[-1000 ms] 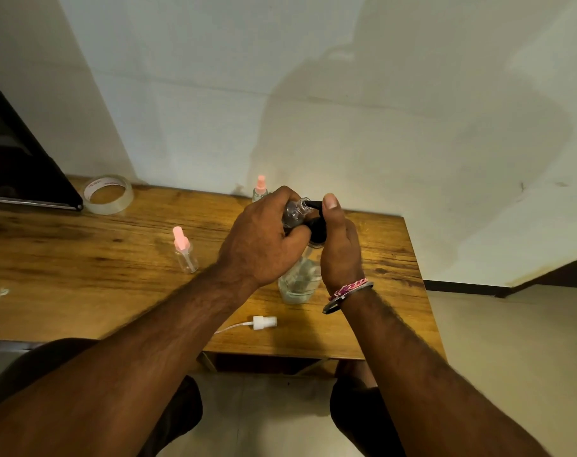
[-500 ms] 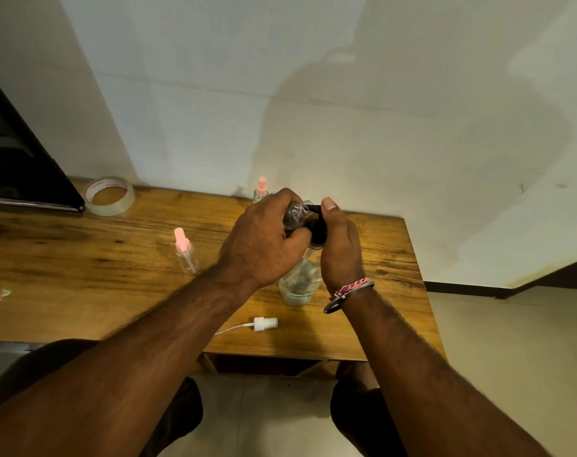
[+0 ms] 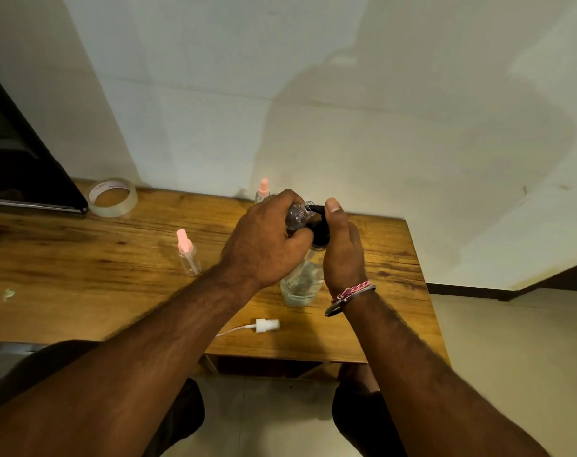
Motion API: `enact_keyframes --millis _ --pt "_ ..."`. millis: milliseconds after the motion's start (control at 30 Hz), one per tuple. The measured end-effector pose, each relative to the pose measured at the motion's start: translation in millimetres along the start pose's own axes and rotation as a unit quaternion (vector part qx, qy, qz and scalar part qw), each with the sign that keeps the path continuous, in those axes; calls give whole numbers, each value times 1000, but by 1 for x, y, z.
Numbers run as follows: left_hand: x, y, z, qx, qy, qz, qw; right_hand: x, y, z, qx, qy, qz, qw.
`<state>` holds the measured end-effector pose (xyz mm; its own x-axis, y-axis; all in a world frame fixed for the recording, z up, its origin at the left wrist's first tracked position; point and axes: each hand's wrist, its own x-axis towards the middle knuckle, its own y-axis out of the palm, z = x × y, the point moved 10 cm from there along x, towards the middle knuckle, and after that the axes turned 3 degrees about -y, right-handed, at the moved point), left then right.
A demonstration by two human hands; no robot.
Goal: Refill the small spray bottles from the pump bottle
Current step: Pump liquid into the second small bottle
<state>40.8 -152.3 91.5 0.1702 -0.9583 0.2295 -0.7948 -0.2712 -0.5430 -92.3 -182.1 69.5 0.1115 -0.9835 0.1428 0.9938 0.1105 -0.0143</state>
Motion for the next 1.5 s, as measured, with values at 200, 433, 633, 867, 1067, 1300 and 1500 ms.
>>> enact_keyframes --millis 200,433,633,867,1067,1300,1500 --pt "1 -2 -2 -7 -2 -1 1000 -1 4 4 10 -19 21 1000" --pt "1 -1 -1 -5 -2 2 1000 1 3 -2 5 -8 16 1000" --pt "1 0 1 -3 -11 5 1000 2 -2 -3 -8 -5 -11 1000" --pt "0 2 3 -7 -13 12 1000 3 -8 -7 -3 11 -29 1000" --pt "1 0 0 -7 -17 9 1000 1 -1 -4 8 -9 -11 1000" --pt "2 -1 0 1 -15 8 1000 0 2 -2 4 -24 16 1000" --pt "3 -2 1 -3 -17 6 1000 0 4 -1 6 -25 27 999"
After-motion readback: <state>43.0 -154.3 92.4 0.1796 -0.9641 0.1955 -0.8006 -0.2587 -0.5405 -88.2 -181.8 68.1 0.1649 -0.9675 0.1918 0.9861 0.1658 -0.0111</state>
